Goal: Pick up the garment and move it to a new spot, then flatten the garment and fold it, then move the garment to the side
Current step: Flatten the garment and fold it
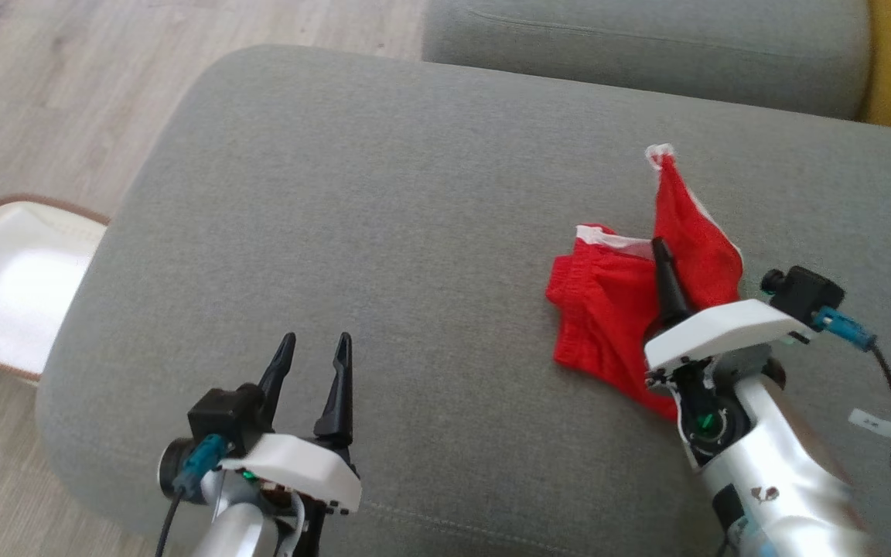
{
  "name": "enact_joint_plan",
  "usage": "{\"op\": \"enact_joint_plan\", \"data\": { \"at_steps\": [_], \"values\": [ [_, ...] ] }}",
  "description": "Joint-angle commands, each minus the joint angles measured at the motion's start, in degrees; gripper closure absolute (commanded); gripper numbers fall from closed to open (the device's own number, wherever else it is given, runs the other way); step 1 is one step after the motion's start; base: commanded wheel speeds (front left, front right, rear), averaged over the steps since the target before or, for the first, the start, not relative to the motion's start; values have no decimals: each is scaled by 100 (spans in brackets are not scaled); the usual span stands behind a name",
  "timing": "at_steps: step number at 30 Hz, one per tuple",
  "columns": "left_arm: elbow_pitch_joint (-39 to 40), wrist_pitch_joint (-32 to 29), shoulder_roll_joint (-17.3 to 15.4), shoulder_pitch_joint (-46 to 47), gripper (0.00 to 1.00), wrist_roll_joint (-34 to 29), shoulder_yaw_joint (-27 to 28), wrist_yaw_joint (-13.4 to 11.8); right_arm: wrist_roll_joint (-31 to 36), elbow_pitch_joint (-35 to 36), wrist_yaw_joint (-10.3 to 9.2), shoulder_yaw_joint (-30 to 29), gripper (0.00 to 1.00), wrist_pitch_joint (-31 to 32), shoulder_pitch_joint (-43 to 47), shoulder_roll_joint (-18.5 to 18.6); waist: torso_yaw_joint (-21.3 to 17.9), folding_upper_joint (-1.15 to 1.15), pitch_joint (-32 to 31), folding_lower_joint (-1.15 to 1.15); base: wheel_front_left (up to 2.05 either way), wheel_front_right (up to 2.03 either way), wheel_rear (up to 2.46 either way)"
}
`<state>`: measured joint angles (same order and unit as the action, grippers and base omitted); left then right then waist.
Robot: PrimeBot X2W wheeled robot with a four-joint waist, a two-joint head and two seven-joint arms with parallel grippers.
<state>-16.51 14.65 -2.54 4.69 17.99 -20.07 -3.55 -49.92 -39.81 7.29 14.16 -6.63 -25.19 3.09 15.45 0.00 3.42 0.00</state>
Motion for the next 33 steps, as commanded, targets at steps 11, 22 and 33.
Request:
{"op": "enact_joint_plan", "data": {
  "at_steps": [11, 22, 33],
  "values": [
    [101, 35, -33, -5, 0, 57, 244, -44, -308, -79, 20, 1150, 0, 32, 82, -21, 353, 0, -102, 0, 0, 0, 0],
    [172, 35, -33, 53, 0, 84, 308, -78, -444, -617, 20, 2003, 0, 252, -172, -21, 147, 0, -32, 0, 0, 0, 0],
    [598, 35, -33, 184, 0, -48, 677, -98, 777, -837, 20, 1971, 0, -722, -769, 138, -859, 0, -114, 0, 0, 0, 0]
  ]
}}
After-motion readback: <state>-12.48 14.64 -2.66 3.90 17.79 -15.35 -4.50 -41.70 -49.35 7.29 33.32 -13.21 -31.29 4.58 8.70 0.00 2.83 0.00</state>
